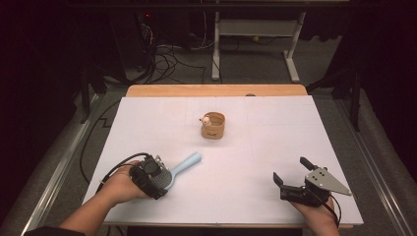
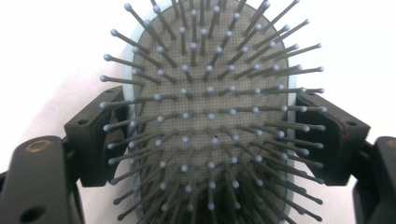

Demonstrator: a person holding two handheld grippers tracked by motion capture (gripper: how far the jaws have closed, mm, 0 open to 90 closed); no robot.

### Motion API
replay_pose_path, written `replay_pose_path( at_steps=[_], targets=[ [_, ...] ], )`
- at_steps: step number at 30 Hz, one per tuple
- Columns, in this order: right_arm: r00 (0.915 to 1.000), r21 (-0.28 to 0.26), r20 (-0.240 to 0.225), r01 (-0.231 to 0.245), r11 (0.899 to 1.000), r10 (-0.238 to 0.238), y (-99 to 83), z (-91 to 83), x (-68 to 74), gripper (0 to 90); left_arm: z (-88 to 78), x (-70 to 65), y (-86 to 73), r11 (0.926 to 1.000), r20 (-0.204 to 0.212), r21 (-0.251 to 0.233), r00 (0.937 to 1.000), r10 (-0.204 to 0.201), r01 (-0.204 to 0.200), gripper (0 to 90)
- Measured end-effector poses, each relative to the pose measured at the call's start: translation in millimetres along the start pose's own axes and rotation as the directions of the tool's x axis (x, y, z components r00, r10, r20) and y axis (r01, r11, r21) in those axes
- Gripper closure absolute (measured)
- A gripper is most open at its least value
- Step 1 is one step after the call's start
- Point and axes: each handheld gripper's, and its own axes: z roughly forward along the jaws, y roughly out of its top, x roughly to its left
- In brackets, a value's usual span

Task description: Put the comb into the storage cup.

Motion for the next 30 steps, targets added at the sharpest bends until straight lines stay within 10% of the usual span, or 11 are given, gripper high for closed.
replay_pose_path(
  at_steps=[30],
  targets=[
    [1.0000, 0.002, -0.004, 0.000, 1.000, 0.000, -0.7, 0.6, 0.6, 0.1, -2.4, -2.8, 3.1, 0.9983, -0.018, 0.008, 0.9982, 0.058, -0.057, 20.7]
  ],
)
